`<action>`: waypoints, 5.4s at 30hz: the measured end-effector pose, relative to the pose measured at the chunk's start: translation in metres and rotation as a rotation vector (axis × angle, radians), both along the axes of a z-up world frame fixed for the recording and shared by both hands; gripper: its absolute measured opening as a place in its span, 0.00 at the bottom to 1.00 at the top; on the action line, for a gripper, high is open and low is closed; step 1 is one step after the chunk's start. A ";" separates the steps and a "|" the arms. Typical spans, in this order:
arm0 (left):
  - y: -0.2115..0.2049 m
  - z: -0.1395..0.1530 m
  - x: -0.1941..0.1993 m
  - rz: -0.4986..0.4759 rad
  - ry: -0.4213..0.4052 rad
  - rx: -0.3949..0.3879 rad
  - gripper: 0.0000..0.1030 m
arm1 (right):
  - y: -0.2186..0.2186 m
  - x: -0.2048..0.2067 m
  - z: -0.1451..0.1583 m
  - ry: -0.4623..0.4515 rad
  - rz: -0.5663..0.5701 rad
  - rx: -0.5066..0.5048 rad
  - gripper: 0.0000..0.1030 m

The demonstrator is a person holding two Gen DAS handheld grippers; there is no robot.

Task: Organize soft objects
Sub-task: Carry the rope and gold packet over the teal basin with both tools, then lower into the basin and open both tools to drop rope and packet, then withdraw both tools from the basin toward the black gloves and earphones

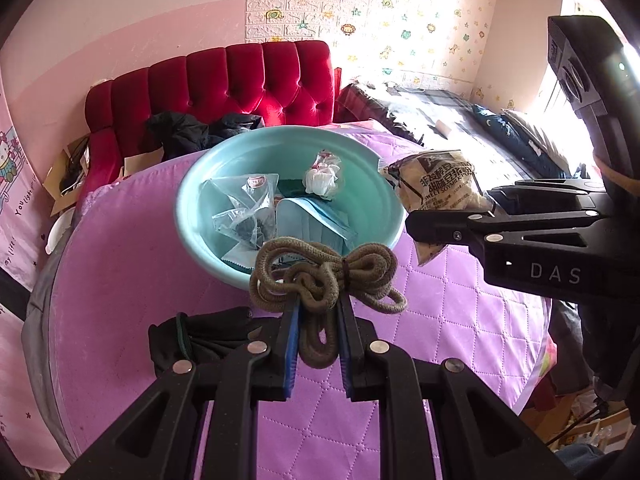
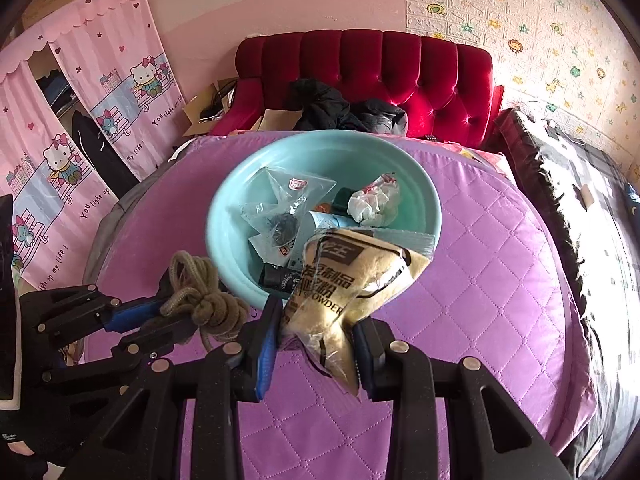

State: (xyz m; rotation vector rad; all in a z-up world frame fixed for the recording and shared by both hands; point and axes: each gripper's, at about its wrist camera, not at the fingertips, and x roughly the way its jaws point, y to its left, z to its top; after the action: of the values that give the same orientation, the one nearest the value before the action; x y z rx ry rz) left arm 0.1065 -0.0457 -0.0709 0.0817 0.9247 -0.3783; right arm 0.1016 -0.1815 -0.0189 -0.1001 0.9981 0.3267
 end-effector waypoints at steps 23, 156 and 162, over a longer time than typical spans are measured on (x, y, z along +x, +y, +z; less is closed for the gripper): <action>0.002 -0.016 0.091 0.003 0.014 0.014 0.18 | 0.016 0.100 -0.020 0.026 0.004 0.022 0.34; 0.128 -0.115 0.033 0.206 0.102 0.023 1.00 | 0.046 -0.022 -0.100 -0.020 -0.213 -0.044 1.00; 0.127 -0.119 0.046 0.198 0.113 0.008 0.97 | 0.044 -0.019 -0.106 -0.007 -0.231 -0.038 1.00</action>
State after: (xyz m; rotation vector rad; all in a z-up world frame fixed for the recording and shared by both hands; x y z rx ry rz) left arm 0.1525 0.0810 -0.1901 -0.0239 1.0365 -0.1969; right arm 0.0829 -0.1377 -0.1251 -0.0198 0.9981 0.0967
